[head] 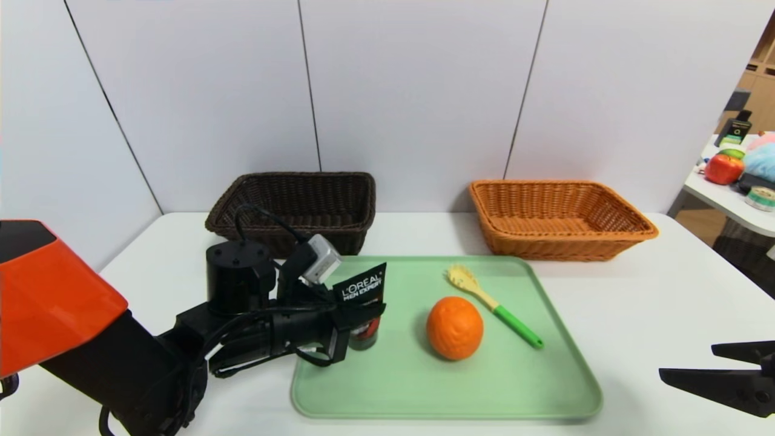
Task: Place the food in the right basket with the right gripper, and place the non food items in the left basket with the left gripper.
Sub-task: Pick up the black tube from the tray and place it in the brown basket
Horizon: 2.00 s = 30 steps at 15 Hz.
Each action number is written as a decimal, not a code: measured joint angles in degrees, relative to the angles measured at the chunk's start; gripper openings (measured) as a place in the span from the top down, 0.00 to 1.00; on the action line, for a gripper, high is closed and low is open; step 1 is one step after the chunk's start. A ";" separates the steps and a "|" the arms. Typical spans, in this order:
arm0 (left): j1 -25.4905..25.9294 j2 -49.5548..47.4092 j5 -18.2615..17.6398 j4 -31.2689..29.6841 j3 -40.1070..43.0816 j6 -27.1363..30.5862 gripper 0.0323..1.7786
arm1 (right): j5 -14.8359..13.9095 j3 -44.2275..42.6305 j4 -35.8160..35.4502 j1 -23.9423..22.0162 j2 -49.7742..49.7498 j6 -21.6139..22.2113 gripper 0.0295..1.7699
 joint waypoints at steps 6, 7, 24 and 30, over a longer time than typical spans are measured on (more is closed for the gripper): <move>0.68 -3.74 0.52 0.52 -0.57 -0.11 0.80 | -0.01 0.68 -0.28 -0.02 -0.24 0.02 0.04; 1.00 -4.99 0.83 1.15 -1.13 -0.11 0.80 | 0.07 0.74 -0.27 -0.02 -0.24 0.02 0.04; 20.68 0.02 1.32 29.66 -38.92 0.96 0.80 | 0.10 1.76 -0.46 -0.02 -0.04 0.00 0.04; 22.52 10.23 1.32 29.29 -47.30 1.13 0.80 | 0.11 2.91 -0.44 -0.02 -0.13 0.10 0.04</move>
